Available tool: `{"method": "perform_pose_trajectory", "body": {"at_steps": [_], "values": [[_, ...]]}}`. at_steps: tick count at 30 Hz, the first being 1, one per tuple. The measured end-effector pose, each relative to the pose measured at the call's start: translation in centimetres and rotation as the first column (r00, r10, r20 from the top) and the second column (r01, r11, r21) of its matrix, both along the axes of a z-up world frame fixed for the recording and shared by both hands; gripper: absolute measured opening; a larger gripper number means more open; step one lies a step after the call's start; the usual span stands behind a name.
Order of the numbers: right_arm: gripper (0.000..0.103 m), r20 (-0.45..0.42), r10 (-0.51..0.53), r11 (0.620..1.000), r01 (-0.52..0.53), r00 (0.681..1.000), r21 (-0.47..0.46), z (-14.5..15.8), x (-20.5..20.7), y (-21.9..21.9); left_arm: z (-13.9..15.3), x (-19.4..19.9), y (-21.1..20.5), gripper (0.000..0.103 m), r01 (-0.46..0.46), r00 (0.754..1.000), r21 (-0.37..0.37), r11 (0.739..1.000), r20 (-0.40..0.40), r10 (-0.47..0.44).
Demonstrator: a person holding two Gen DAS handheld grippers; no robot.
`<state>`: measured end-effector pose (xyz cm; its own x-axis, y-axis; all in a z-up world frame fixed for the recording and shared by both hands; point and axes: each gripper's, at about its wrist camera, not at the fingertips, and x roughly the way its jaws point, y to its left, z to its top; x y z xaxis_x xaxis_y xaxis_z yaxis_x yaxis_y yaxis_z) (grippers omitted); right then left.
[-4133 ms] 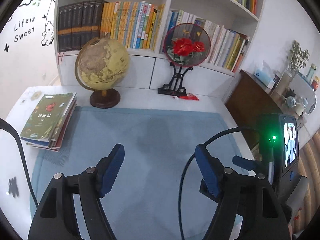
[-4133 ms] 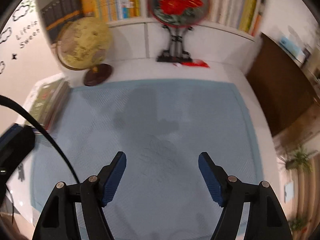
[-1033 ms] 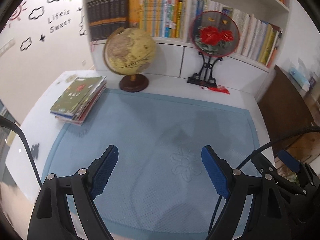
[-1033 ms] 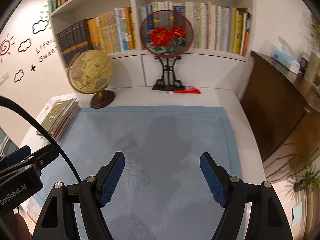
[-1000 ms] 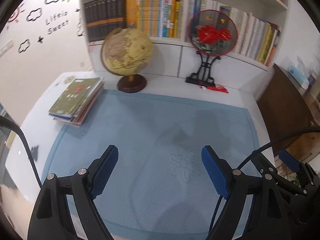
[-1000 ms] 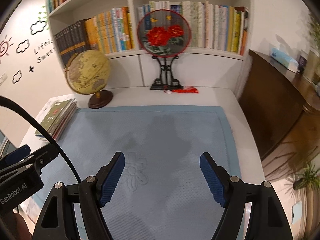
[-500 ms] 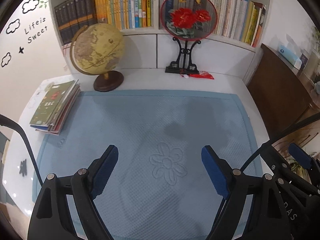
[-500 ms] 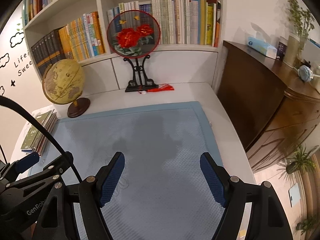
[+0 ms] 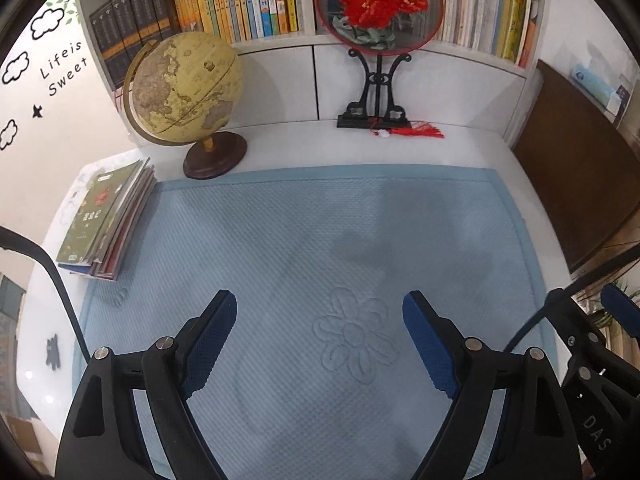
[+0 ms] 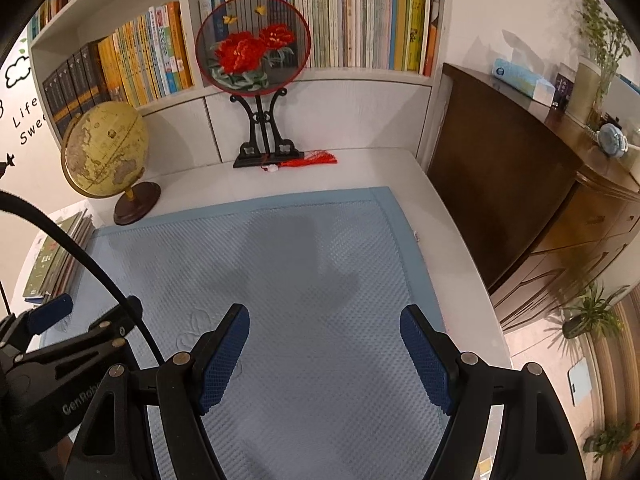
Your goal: Organize books
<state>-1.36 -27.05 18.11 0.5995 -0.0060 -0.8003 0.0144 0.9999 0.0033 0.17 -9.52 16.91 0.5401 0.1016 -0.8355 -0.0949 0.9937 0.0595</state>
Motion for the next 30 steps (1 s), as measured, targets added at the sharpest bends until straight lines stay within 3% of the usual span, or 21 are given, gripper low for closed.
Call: {"method": "perform_pose_trajectory", "body": {"at_steps": [17,30], "values": [[0.076,-0.084,0.098,0.995,-0.1,0.992,-0.019,-3.8,5.5,4.4,-4.6,4.6,3.5,0.084,-0.049,0.994,0.047,0.998,-0.091,0.053],[0.076,-0.085,0.097,0.995,-0.097,0.992,-0.004,-4.1,6.3,4.2,-4.7,5.2,3.6,0.084,-0.034,0.994,0.052,0.998,-0.106,0.04]]}}
